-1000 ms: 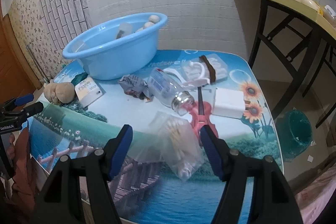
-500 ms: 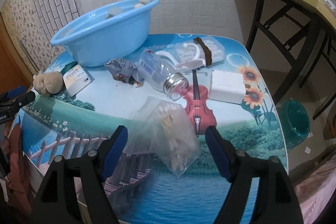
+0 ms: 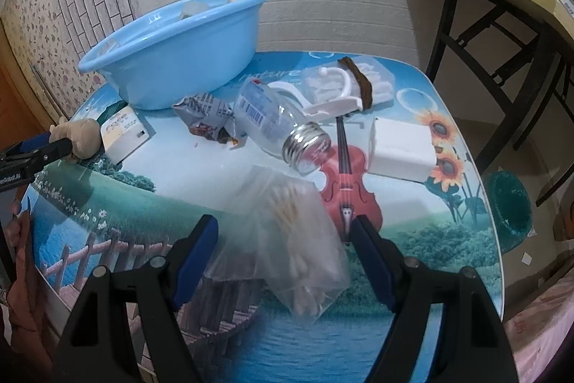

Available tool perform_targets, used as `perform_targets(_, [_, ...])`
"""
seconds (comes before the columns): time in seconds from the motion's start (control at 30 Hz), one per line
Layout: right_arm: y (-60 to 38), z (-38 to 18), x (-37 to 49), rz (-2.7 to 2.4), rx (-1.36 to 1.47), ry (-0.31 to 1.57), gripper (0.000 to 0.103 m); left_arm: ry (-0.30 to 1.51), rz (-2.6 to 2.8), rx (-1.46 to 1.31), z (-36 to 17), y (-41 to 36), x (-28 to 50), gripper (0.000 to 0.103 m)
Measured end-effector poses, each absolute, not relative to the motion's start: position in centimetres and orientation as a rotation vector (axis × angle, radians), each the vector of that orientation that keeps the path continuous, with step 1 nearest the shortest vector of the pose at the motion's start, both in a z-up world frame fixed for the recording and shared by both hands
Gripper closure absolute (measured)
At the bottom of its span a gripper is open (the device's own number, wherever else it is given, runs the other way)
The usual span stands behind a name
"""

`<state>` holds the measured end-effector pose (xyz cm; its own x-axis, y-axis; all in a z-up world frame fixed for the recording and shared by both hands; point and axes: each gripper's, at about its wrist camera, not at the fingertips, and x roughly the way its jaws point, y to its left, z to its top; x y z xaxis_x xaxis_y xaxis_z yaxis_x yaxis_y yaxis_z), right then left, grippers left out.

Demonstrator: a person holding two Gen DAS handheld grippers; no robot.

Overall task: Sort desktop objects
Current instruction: 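Grasp beige plush bear with left gripper while right gripper grasps cotton-swab bag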

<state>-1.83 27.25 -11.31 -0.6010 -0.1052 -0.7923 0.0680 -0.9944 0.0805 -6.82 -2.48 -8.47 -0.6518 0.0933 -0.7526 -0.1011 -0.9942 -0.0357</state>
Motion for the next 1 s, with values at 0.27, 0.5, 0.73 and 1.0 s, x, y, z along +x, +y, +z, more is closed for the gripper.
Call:
perform_targets(0.27, [26.6,-11.6,-2.3,-2.727,1.343,-0.023,0.026,0.004,2.709,-1.236,-9.0,-2.2,-7.7,0.000])
perform_targets(0.5, [26.7,-11.6,-2.3,-2.728,1.336,-0.047,0.029,-0.014,2.698,-1.202,-9.1,-2.6,-7.4,0.001])
perform_targets(0.73, [26.8,-11.2,-2.2,-2.707,1.325,-0.086,0.047,-0.036,2.693,-1.174,-8.6,-3.6,-6.4,0.019])
perform_targets(1.0, [26.2,-10.4,-1.6,-2.705,1.285,-0.079,0.048,-0.015,2.663,-1.165,-8.2,-3.9,-4.6,0.032])
